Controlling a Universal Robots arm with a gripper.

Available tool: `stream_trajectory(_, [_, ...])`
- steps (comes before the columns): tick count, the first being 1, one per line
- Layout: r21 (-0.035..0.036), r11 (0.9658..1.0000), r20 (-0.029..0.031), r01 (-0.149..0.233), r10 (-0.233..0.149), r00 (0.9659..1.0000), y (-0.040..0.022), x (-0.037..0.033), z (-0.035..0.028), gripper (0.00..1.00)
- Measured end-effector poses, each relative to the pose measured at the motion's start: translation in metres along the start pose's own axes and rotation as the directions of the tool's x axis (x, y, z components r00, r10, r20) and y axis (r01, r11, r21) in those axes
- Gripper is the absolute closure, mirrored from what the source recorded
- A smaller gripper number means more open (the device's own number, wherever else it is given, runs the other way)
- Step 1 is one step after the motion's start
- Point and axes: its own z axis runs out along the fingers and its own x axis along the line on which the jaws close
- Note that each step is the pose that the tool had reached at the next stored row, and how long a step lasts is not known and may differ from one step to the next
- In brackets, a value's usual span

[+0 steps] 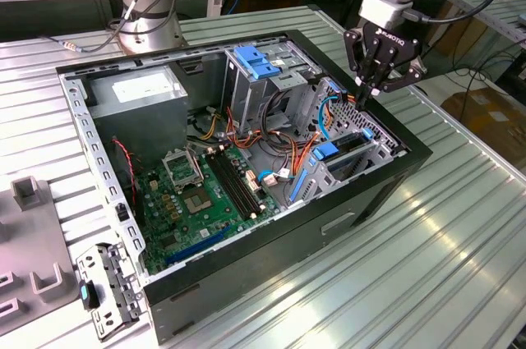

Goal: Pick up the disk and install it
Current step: 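Insert the first disk wire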

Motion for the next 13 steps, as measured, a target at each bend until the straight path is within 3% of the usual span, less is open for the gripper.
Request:
stream_trajectory(1, [0.0, 1.0, 0.0, 0.0, 0.0, 1.0, 0.0, 0.0, 0.0, 0.84])
stream_trajectory(2, [-0.0042, 0.9972, -0.0021, -0.075, 0.075, 0.9972, 0.0, 0.0, 0.0003, 0.84])
stream_trajectory(6, [-0.0074, 0.9909, -0.0038, -0.135, 0.135, 0.9909, 0.0, 0.0, 0.0007, 0.84])
stream_trajectory(13, [-0.008, 0.9893, -0.0042, -0.146, 0.146, 0.9893, 0.0113, -0.0021, 0.0003, 0.84])
